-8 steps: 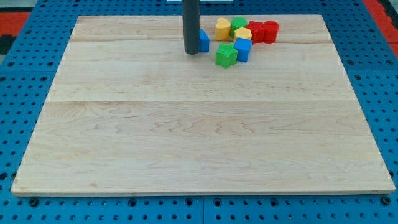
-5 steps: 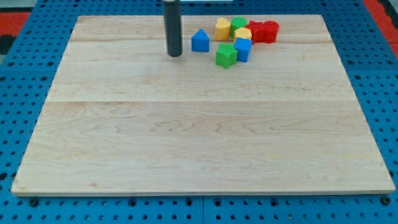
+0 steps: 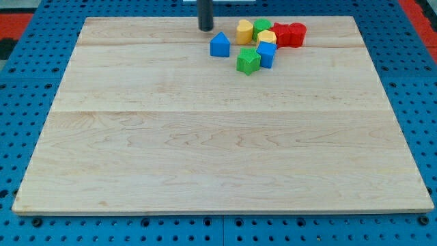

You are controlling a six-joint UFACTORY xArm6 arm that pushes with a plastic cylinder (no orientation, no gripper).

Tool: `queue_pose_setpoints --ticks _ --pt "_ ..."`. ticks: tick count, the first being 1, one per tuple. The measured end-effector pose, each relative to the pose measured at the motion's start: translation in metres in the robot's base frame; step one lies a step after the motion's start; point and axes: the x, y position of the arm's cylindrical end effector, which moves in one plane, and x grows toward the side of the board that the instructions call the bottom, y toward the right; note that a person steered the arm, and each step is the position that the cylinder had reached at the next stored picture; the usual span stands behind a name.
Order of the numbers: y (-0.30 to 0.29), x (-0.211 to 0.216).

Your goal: Put the blue triangle vertically below the yellow heart

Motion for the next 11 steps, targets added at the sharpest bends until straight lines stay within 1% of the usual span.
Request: queue_pose_setpoints --ticks 1,2,3,4,5,6,8,9,10,11 --pt "0.019 0.026" --pt "-0.017 0.065" --pt "-0.047 0.085" --pt "-0.037 0.075" --pt "-0.005 0.074" --pt "-0.019 0.131" --pt "-0.005 0.209" --pt "-0.014 0.223" --pt "-0.035 0.204" --pt "-0.041 0.237"
